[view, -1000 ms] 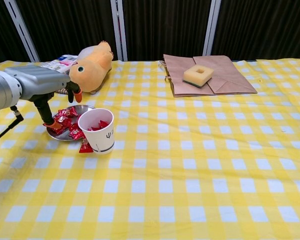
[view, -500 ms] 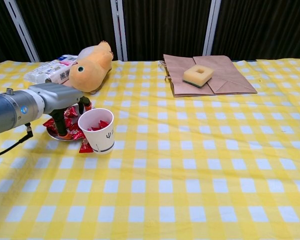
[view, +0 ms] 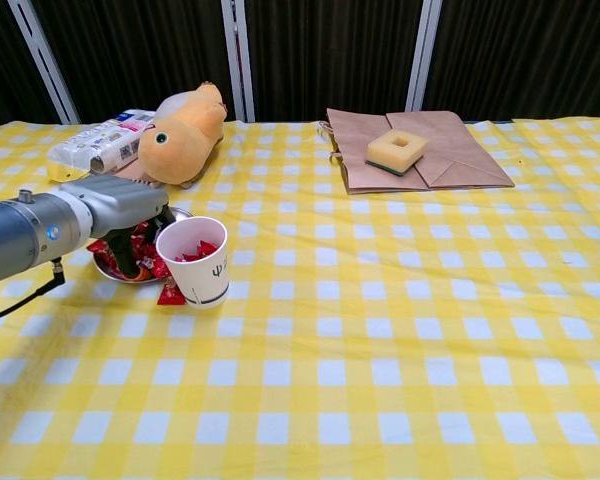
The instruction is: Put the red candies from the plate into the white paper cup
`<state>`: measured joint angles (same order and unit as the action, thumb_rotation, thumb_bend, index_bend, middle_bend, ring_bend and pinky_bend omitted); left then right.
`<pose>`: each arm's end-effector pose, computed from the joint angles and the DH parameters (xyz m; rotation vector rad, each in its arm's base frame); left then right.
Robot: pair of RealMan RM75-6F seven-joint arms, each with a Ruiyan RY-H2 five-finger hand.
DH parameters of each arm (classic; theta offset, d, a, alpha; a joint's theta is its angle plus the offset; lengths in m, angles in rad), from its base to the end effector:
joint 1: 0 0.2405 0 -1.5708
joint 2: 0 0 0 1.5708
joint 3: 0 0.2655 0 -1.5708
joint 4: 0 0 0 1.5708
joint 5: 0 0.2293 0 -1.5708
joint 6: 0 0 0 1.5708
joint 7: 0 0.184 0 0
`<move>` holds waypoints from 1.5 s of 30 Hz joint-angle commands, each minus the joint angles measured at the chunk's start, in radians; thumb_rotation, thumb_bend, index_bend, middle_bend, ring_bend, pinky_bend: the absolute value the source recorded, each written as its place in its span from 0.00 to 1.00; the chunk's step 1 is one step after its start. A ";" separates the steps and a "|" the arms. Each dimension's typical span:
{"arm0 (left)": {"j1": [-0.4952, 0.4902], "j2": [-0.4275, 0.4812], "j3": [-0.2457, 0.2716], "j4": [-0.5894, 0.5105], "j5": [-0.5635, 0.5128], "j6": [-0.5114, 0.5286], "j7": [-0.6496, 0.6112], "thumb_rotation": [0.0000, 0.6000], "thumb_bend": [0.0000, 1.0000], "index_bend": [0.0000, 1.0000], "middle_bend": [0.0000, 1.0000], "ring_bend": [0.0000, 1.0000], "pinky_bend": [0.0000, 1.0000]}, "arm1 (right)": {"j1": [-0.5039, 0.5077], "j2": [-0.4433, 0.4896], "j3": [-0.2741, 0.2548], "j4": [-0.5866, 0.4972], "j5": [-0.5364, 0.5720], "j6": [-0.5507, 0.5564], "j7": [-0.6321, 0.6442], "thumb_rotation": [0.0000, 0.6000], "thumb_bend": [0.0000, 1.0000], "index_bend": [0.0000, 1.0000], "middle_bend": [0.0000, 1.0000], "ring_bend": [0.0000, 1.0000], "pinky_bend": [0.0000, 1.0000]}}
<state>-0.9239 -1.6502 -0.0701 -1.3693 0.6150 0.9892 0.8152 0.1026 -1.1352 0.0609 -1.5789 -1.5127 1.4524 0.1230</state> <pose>-0.1719 0.4091 -0.0863 -1.8831 -0.7851 -0.4385 -0.3275 -0.2321 0.1390 1.3766 -0.9867 0.9940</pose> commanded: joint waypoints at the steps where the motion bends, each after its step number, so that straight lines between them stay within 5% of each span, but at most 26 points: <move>1: 0.005 0.005 -0.002 -0.001 0.010 0.004 -0.005 1.00 0.41 0.54 0.58 0.85 0.92 | 0.000 0.000 0.001 0.000 0.001 0.001 0.000 1.00 0.43 0.00 0.00 0.00 0.00; 16: 0.004 0.083 -0.047 -0.088 0.034 0.038 -0.011 1.00 0.42 0.55 0.58 0.85 0.92 | -0.004 -0.001 0.000 0.003 -0.004 0.010 0.002 1.00 0.43 0.00 0.00 0.00 0.00; 31: -0.002 0.234 -0.063 -0.399 0.119 0.107 0.014 1.00 0.42 0.52 0.57 0.85 0.92 | -0.002 -0.002 0.000 0.001 -0.007 0.009 0.001 1.00 0.43 0.00 0.00 0.00 0.00; 45: -0.032 0.192 -0.034 -0.439 0.105 0.107 0.067 1.00 0.41 0.49 0.54 0.85 0.92 | -0.004 0.001 0.000 0.000 -0.008 0.012 0.010 1.00 0.43 0.00 0.00 0.00 0.00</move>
<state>-0.9537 -1.4558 -0.1062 -1.8093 0.7229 1.0957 0.8791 0.0987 -1.1343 0.0610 -1.5791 -1.5211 1.4650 0.1323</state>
